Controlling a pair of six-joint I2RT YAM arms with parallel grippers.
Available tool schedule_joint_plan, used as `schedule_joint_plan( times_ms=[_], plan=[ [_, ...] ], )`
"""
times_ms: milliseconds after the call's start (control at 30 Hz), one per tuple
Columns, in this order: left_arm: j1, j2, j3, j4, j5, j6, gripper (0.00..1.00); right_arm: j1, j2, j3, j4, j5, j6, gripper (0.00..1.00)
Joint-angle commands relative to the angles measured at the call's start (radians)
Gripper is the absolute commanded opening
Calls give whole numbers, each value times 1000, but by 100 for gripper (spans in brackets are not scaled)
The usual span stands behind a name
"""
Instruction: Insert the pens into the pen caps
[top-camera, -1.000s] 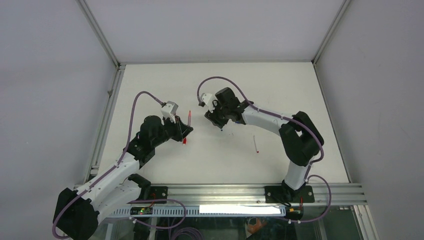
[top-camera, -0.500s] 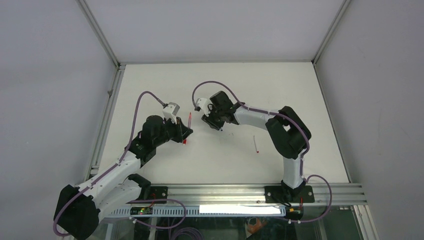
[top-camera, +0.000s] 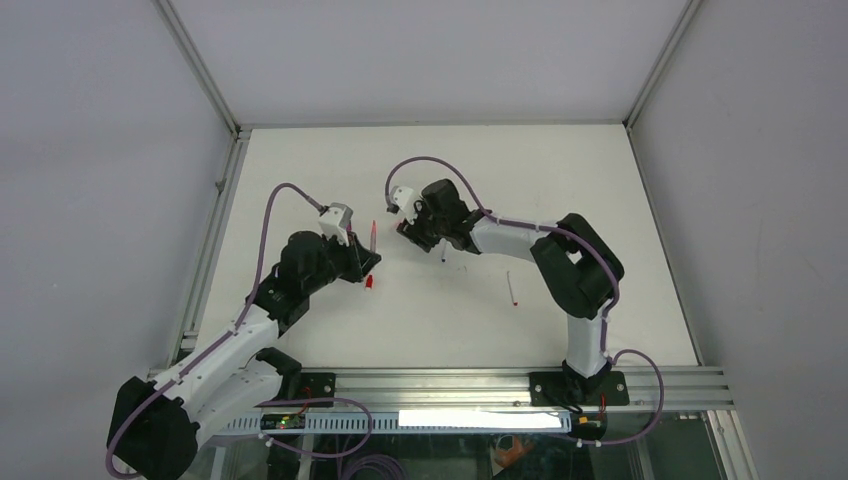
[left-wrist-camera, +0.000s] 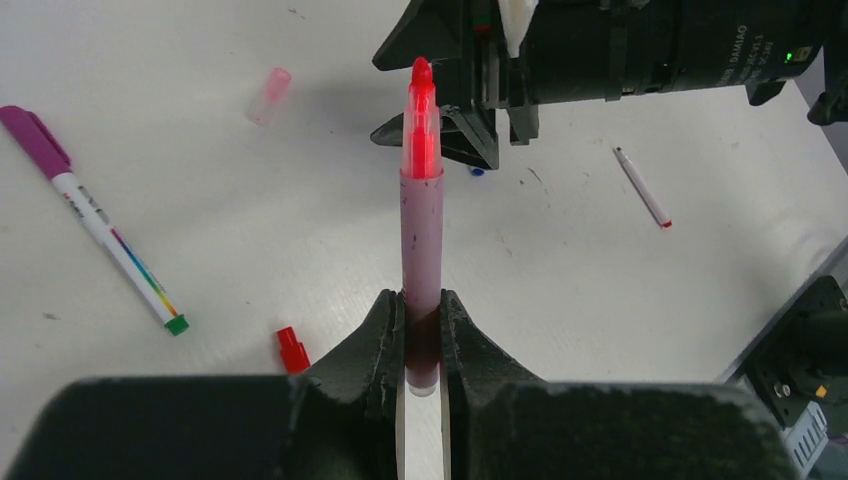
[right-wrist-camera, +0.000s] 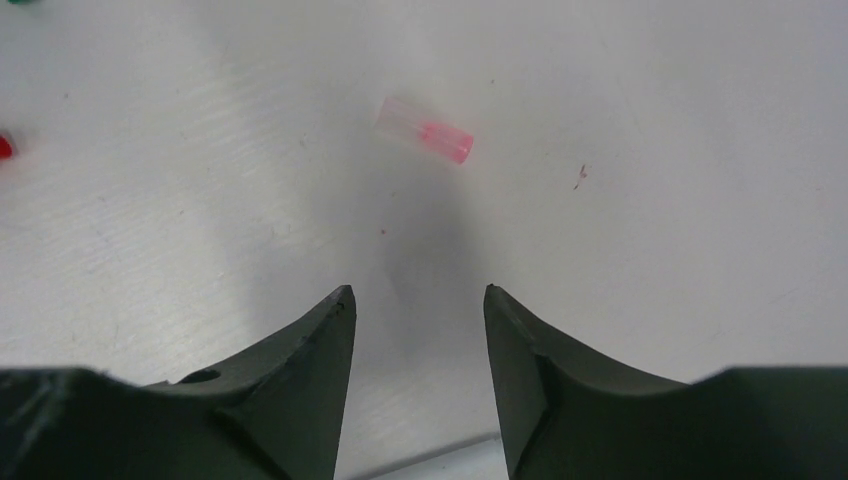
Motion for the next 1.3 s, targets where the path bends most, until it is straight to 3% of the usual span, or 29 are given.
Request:
schedule_joint_plan(
  times_ms=[0,133,233,500,800,1267],
  plan=[
    [52,-51,14,-28,-62,-33,0,0,8,64,196,-6,44,53],
    [103,-64,28,-60,-86,-66,0,2,57,113,302,-1,131,55],
    [123,-60,28,-58,-91,-87,0,8,129,219,292,29,201,55],
    [126,-33,18,-41,-80,-106,0,28,406,642,140,185,285,56],
    [129,-55,11,-76,-83,-100,0,15,709,1164,-167,155,265,56],
    [133,-62,-6,-84,-81,-94,0,-21,848,1352,-280,26,292,59]
  ],
)
